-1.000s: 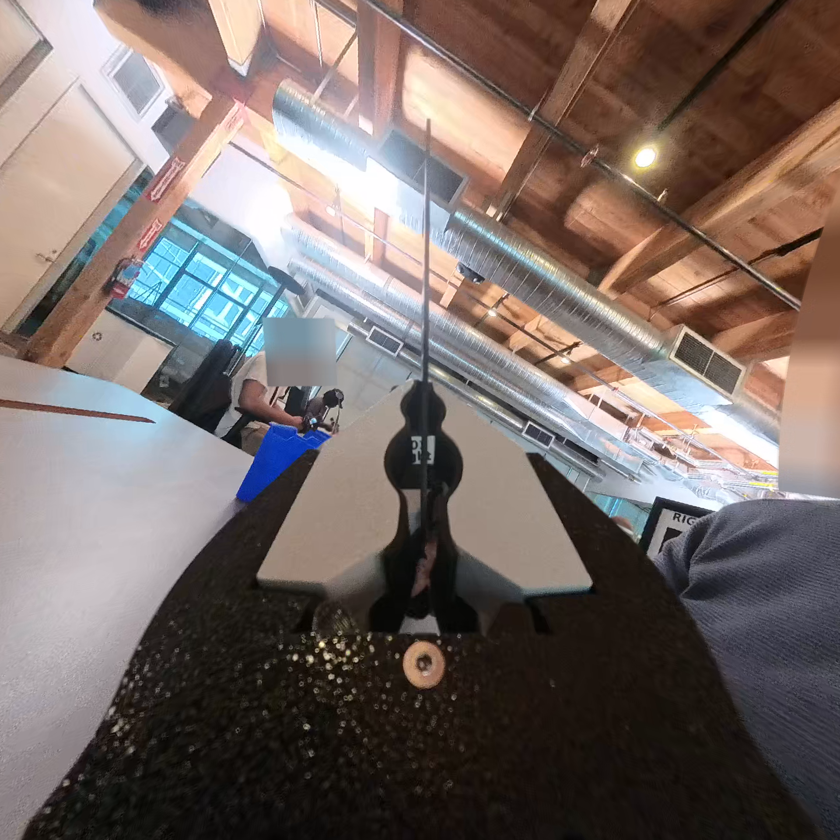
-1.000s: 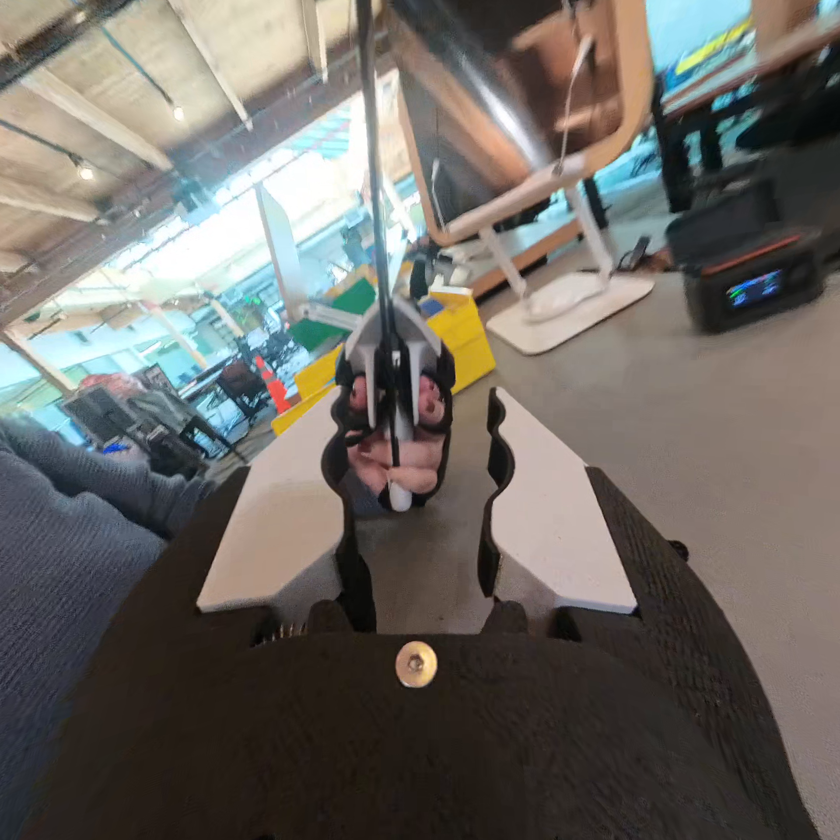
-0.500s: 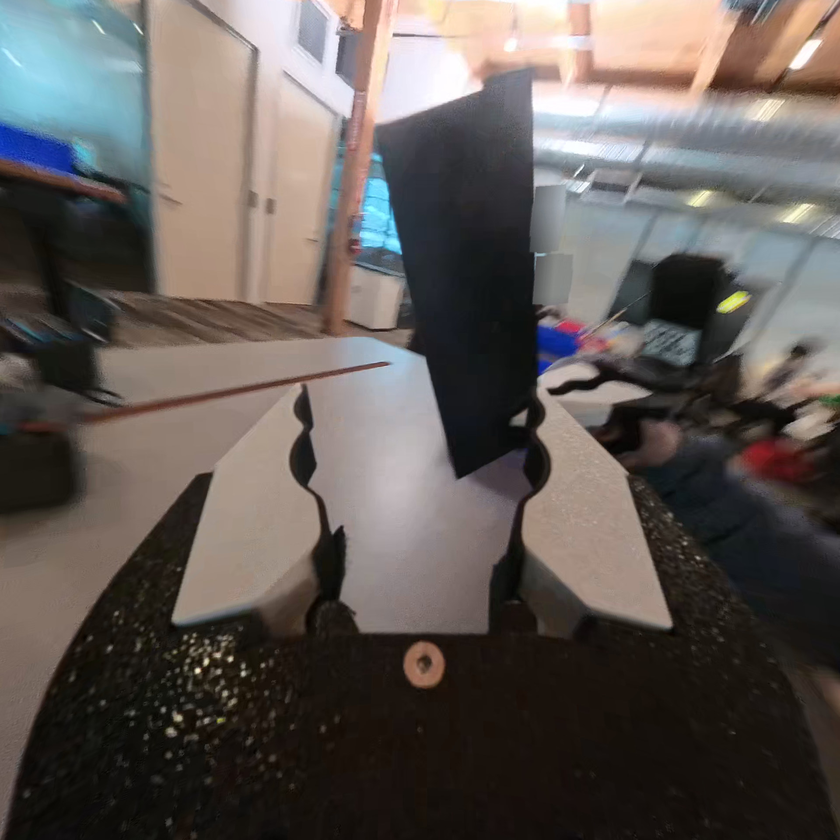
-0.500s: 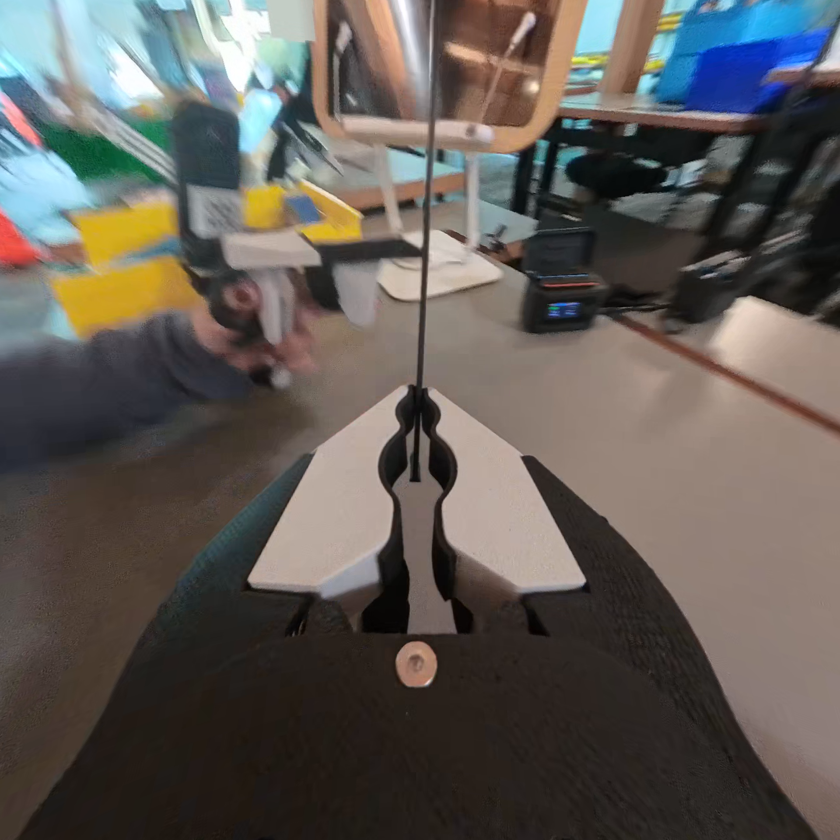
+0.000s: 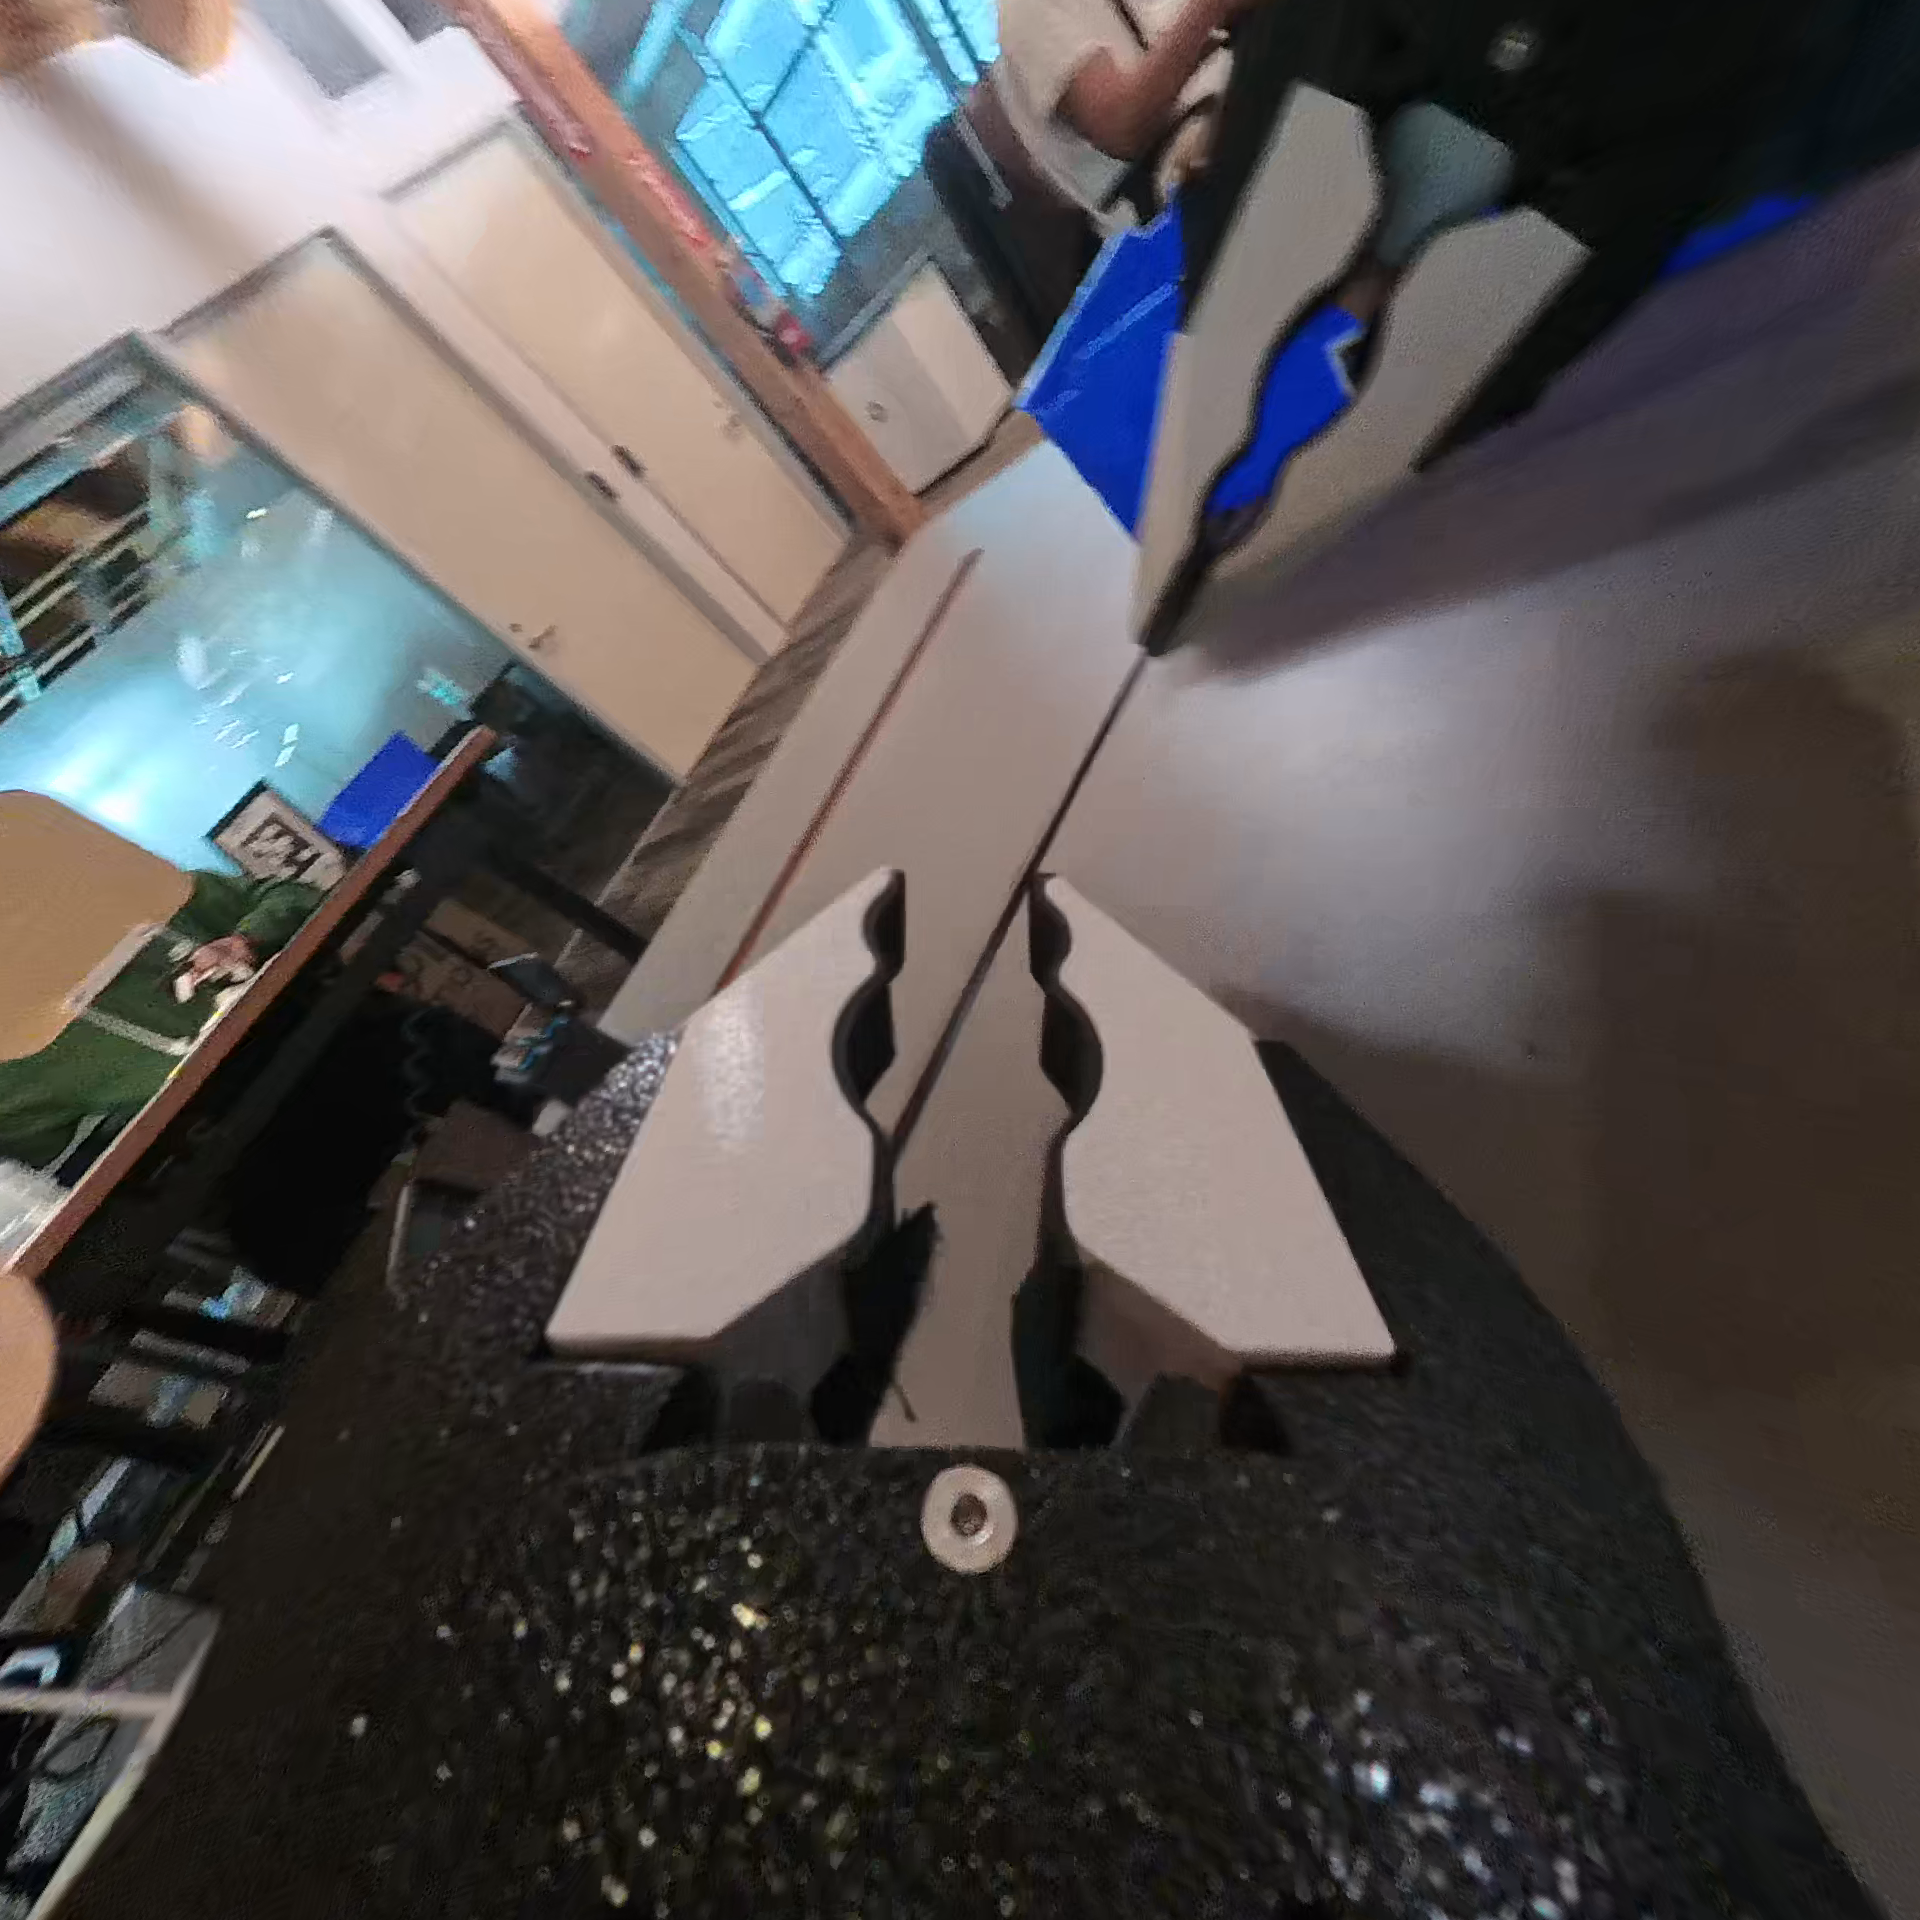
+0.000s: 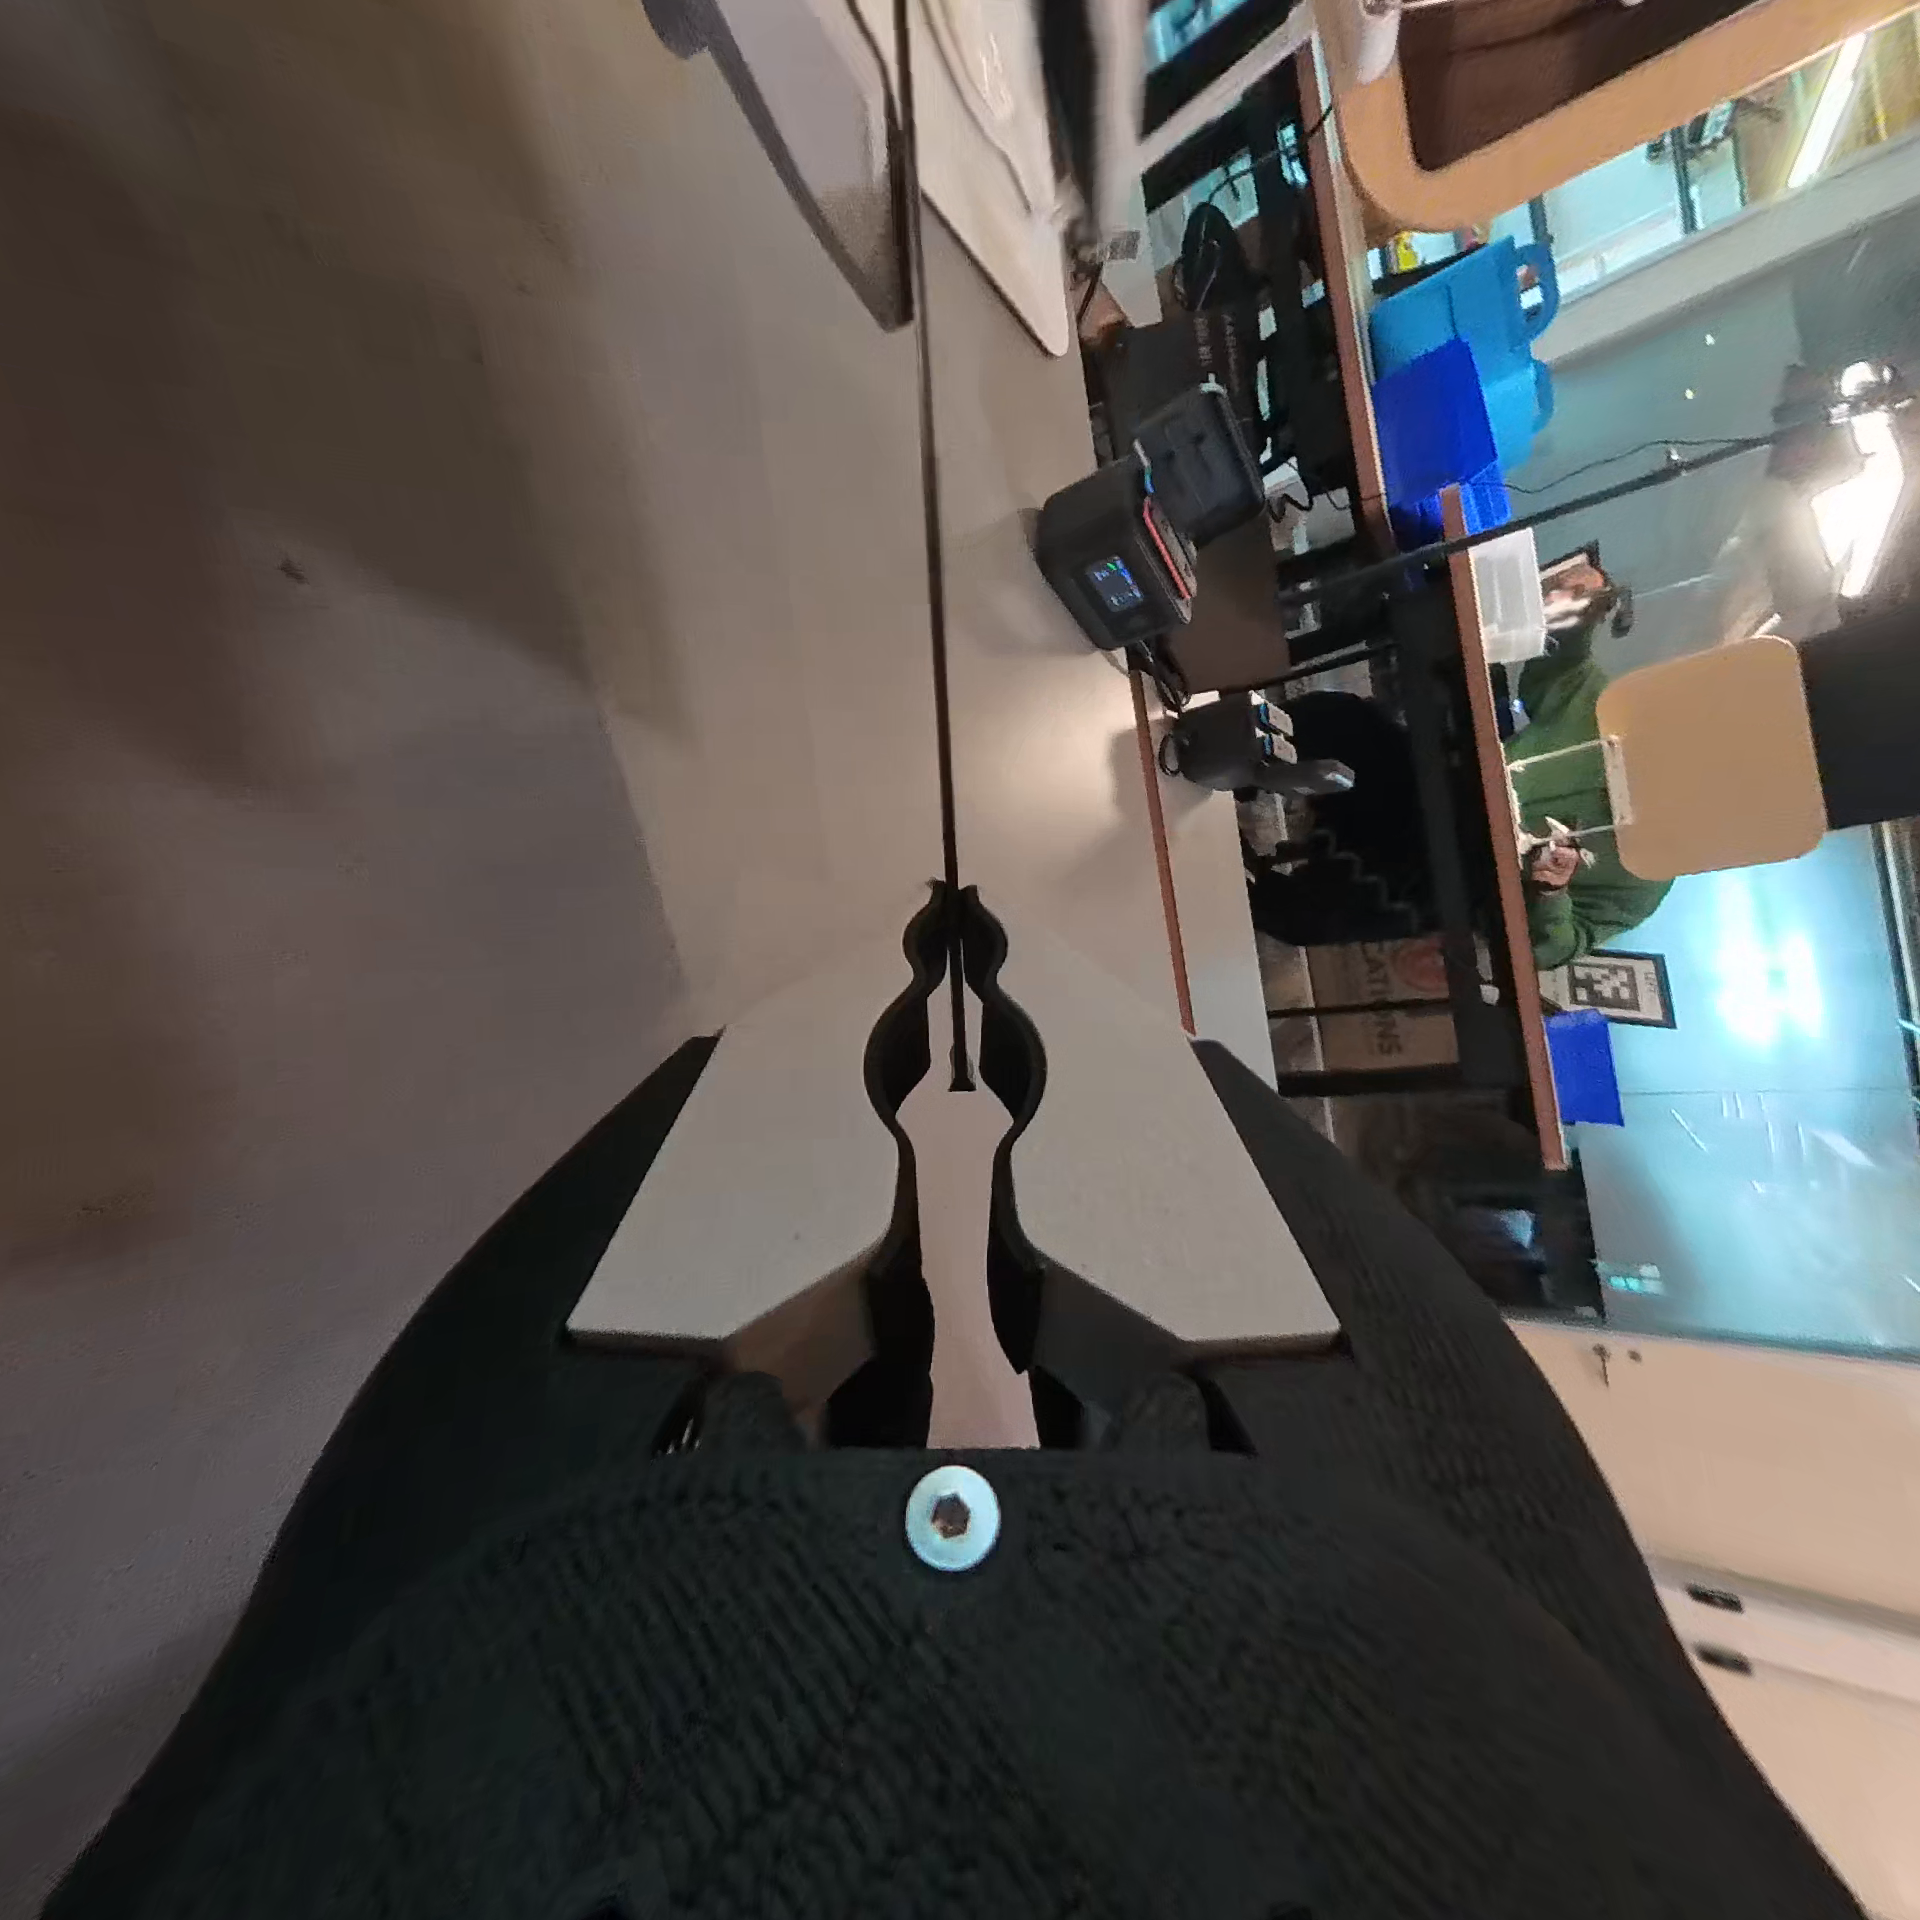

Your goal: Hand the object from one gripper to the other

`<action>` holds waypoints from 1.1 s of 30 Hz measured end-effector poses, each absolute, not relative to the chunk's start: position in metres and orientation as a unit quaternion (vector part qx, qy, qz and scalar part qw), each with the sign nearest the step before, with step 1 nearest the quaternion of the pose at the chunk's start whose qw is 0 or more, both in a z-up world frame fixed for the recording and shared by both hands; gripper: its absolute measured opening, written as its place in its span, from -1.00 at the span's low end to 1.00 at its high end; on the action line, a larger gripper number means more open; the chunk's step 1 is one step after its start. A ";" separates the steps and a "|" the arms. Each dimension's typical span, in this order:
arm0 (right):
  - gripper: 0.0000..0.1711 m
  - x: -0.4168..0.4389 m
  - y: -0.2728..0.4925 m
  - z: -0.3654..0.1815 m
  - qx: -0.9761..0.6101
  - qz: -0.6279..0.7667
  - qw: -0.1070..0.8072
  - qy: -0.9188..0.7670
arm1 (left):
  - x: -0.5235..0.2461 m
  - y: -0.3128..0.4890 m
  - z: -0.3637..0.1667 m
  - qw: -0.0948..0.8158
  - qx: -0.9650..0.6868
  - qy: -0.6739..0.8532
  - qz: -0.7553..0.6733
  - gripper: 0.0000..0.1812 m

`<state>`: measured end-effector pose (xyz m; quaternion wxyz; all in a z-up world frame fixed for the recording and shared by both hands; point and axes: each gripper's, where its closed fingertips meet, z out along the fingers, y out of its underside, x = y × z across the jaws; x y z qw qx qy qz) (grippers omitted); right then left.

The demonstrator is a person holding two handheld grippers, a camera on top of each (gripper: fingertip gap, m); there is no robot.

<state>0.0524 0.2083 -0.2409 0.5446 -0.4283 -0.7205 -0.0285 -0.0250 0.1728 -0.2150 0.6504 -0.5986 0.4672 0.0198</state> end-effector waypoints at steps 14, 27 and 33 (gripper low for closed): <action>-0.01 0.023 0.210 -0.165 -0.589 0.589 0.470 -0.292 | -0.025 0.166 -0.149 0.685 -0.518 0.136 -0.494 -1.00; -1.00 0.025 0.204 -0.160 -0.549 0.614 0.483 -0.297 | -0.010 0.176 -0.175 0.571 -0.566 0.109 -0.584 -0.28; -1.00 0.042 0.222 -0.166 -0.504 0.245 0.700 -0.444 | -0.012 0.170 -0.182 0.455 -0.577 0.084 -0.673 -0.49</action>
